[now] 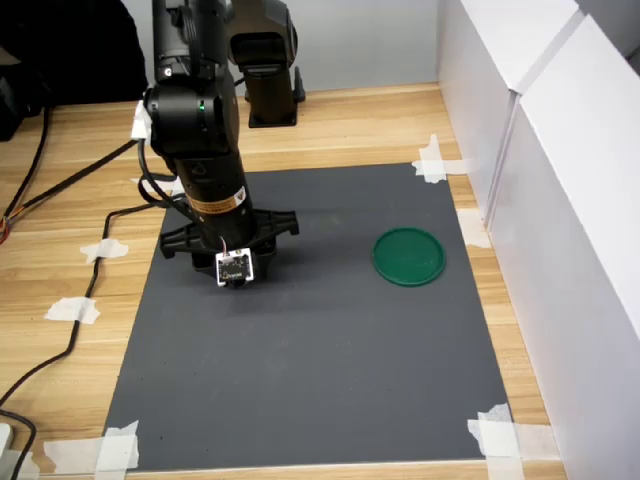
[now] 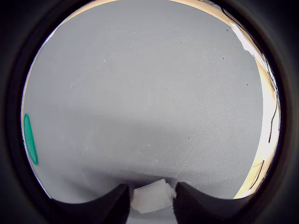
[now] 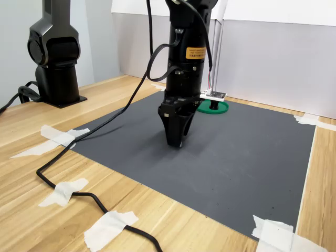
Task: Grasp a white terminal and put it on the green lid.
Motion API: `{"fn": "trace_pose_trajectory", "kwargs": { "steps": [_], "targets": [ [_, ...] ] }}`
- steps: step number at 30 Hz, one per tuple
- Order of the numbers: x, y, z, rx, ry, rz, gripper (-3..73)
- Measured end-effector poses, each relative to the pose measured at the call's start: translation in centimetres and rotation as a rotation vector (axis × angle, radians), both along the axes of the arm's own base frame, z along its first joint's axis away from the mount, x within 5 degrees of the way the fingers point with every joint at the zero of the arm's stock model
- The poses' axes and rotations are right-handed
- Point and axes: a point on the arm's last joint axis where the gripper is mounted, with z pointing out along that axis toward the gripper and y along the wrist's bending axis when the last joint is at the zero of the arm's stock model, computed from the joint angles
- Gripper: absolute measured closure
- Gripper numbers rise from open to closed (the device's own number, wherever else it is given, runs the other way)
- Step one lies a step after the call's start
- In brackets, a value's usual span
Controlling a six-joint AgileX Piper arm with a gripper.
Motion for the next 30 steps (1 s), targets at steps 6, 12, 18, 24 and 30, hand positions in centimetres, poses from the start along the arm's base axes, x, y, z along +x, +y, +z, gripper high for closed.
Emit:
{"fn": "trace_pose_trajectory", "kwargs": {
  "steps": [6, 12, 18, 24, 30],
  "targets": [
    [0.0, 0.1, 0.0, 0.004, 0.0, -0.006, 41.5],
    [-0.6, 3.2, 1.5, 0.037, -0.023, 0.057, 41.5],
    [-2.2, 9.8, 2.0, 0.061, -0.01, 0.229, 41.5],
    [-3.6, 14.5, 2.1, 0.112, -0.042, 0.336, 41.5],
    [-4.2, 17.1, 1.9, 0.16, -0.079, 0.378, 41.5]
  ]
}}
